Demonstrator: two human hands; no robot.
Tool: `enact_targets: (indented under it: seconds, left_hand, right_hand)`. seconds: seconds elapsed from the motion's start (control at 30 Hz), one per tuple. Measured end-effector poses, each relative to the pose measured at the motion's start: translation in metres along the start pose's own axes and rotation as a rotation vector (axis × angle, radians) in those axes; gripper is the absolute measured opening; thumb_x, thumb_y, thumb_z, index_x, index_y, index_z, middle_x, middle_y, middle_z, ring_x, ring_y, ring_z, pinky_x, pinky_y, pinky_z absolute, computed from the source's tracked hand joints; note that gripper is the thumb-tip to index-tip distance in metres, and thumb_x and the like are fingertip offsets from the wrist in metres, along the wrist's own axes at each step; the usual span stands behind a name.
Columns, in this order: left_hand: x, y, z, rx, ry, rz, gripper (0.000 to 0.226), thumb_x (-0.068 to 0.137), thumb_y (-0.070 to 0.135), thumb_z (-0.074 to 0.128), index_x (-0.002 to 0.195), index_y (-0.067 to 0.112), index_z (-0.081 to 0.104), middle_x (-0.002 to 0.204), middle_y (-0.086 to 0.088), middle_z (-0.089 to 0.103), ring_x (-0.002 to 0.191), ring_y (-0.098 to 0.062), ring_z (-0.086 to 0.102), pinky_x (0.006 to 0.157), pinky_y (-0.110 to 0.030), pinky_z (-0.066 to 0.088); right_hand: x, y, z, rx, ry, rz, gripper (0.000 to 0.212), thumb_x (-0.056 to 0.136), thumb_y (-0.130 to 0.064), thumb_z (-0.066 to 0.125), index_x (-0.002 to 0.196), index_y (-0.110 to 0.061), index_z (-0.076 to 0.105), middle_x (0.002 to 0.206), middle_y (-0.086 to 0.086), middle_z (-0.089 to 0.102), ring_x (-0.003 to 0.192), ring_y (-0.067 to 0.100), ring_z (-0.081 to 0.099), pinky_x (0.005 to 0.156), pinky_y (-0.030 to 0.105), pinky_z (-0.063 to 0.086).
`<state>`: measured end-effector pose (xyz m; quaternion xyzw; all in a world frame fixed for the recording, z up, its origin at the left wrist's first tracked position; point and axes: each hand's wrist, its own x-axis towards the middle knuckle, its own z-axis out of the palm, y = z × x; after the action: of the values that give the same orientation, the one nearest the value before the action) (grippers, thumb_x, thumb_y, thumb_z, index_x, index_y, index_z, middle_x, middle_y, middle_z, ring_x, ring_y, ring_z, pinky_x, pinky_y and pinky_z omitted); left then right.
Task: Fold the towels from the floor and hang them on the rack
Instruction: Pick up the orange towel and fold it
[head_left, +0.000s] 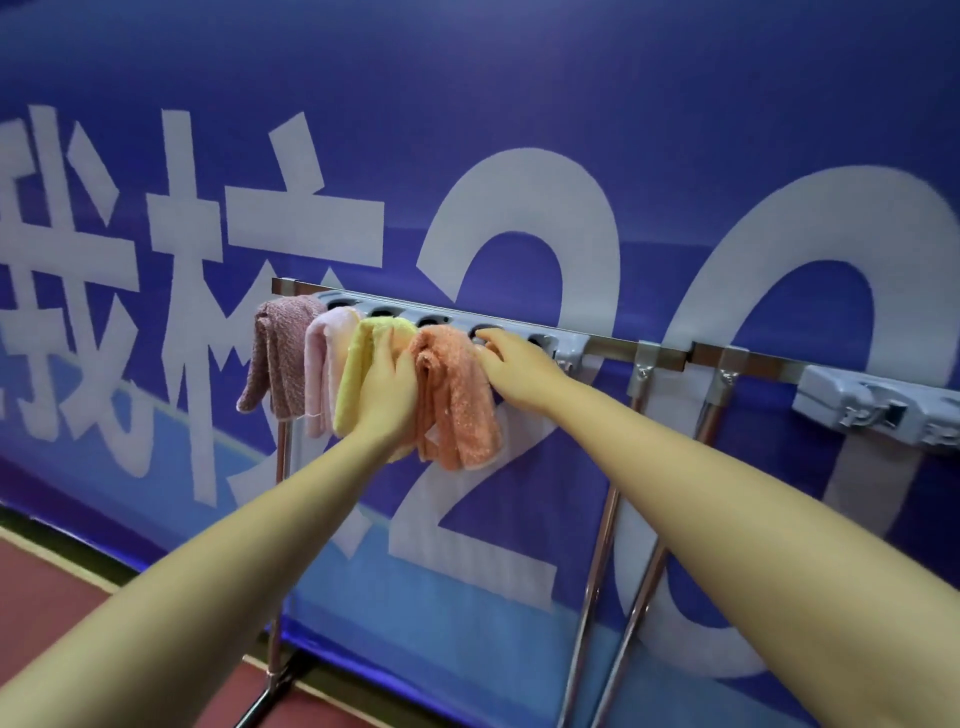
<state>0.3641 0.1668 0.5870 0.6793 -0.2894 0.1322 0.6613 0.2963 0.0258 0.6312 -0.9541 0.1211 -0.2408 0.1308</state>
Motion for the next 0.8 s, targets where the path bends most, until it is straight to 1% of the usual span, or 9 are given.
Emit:
enact_targets:
  seconds: [0.07, 0.13, 0.17, 0.27, 0.33, 0.43, 0.53, 0.63, 0.8]
  left_hand:
    - [-0.009, 0.004, -0.004, 0.055, 0.115, 0.071, 0.033, 0.096, 0.021, 0.037, 0.126, 0.016, 0.052, 0.121, 0.003, 0.052, 0.114, -0.014, 0.049, 0.093, -0.017, 0.031]
    - [-0.026, 0.016, 0.0, 0.019, 0.068, 0.053, 0.027, 0.097, 0.015, 0.04, 0.117, 0.011, 0.057, 0.109, 0.003, 0.054, 0.099, -0.007, 0.049, 0.084, -0.014, 0.031]
    - [-0.035, 0.023, 0.004, 0.007, 0.039, 0.049, 0.025, 0.098, 0.015, 0.04, 0.113, 0.012, 0.06, 0.106, 0.004, 0.056, 0.097, -0.008, 0.051, 0.083, -0.016, 0.035]
    - [-0.072, 0.038, 0.024, -0.041, -0.135, 0.019, 0.028, 0.1, 0.016, 0.037, 0.1, 0.018, 0.065, 0.103, 0.001, 0.066, 0.099, -0.016, 0.061, 0.089, -0.034, 0.048]
    - [-0.102, 0.043, 0.044, -0.069, -0.233, -0.01, 0.03, 0.099, 0.011, 0.036, 0.095, 0.015, 0.065, 0.099, -0.001, 0.068, 0.09, -0.016, 0.062, 0.083, -0.032, 0.048]
    - [-0.151, 0.051, 0.079, -0.132, -0.355, -0.091, 0.031, 0.098, 0.006, 0.035, 0.091, 0.011, 0.064, 0.091, -0.004, 0.067, 0.074, -0.01, 0.06, 0.063, -0.015, 0.046]
    - [-0.199, 0.046, 0.112, -0.158, -0.462, -0.169, 0.032, 0.096, 0.006, 0.035, 0.087, 0.012, 0.065, 0.082, 0.0, 0.065, 0.066, -0.007, 0.058, 0.053, -0.01, 0.041]
    - [-0.251, 0.026, 0.147, -0.186, -0.596, -0.253, 0.032, 0.095, 0.004, 0.035, 0.081, 0.011, 0.063, 0.076, -0.002, 0.063, 0.061, -0.009, 0.055, 0.052, -0.01, 0.041]
    - [-0.341, -0.039, 0.2, -0.108, -0.783, -0.45, 0.034, 0.097, 0.006, 0.035, 0.074, 0.017, 0.058, 0.071, 0.0, 0.061, 0.058, -0.012, 0.052, 0.055, -0.022, 0.039]
  right_hand:
    - [-0.026, -0.003, -0.013, 0.064, 0.046, 0.014, 0.038, 0.099, -0.037, 0.035, 0.13, -0.024, 0.052, 0.134, 0.001, 0.055, 0.119, 0.024, 0.052, 0.094, 0.036, 0.042]
    - [-0.055, -0.003, -0.026, 0.157, 0.094, 0.034, 0.036, 0.099, -0.033, 0.039, 0.127, -0.021, 0.056, 0.131, 0.0, 0.058, 0.117, 0.019, 0.053, 0.093, 0.033, 0.041]
    - [-0.069, 0.0, -0.029, 0.233, 0.125, 0.046, 0.033, 0.099, -0.031, 0.041, 0.122, -0.02, 0.06, 0.123, 0.0, 0.063, 0.112, 0.018, 0.056, 0.092, 0.032, 0.042]
    - [-0.118, 0.016, -0.035, 0.514, 0.205, 0.139, 0.025, 0.097, -0.022, 0.045, 0.086, -0.018, 0.068, 0.076, 0.0, 0.068, 0.073, 0.014, 0.062, 0.069, 0.029, 0.049]
    - [-0.151, 0.035, -0.033, 0.651, 0.229, 0.216, 0.033, 0.098, -0.017, 0.043, 0.072, -0.015, 0.062, 0.062, 0.003, 0.06, 0.05, 0.009, 0.055, 0.051, 0.019, 0.044]
    - [-0.204, 0.066, -0.028, 0.762, 0.295, 0.379, 0.035, 0.099, -0.014, 0.042, 0.068, -0.012, 0.058, 0.056, 0.003, 0.055, 0.041, 0.006, 0.049, 0.043, 0.017, 0.038]
    - [-0.259, 0.105, -0.014, 0.812, 0.347, 0.532, 0.033, 0.097, -0.012, 0.042, 0.067, -0.011, 0.057, 0.054, 0.002, 0.052, 0.038, 0.005, 0.046, 0.043, 0.019, 0.036]
    - [-0.316, 0.149, 0.008, 0.78, 0.353, 0.675, 0.032, 0.096, -0.013, 0.044, 0.068, -0.012, 0.058, 0.056, 0.002, 0.053, 0.039, 0.005, 0.046, 0.044, 0.019, 0.036]
    - [-0.42, 0.206, 0.07, 0.753, 0.338, 0.978, 0.028, 0.094, -0.007, 0.044, 0.069, -0.014, 0.056, 0.057, 0.003, 0.05, 0.033, 0.001, 0.043, 0.036, 0.015, 0.032]
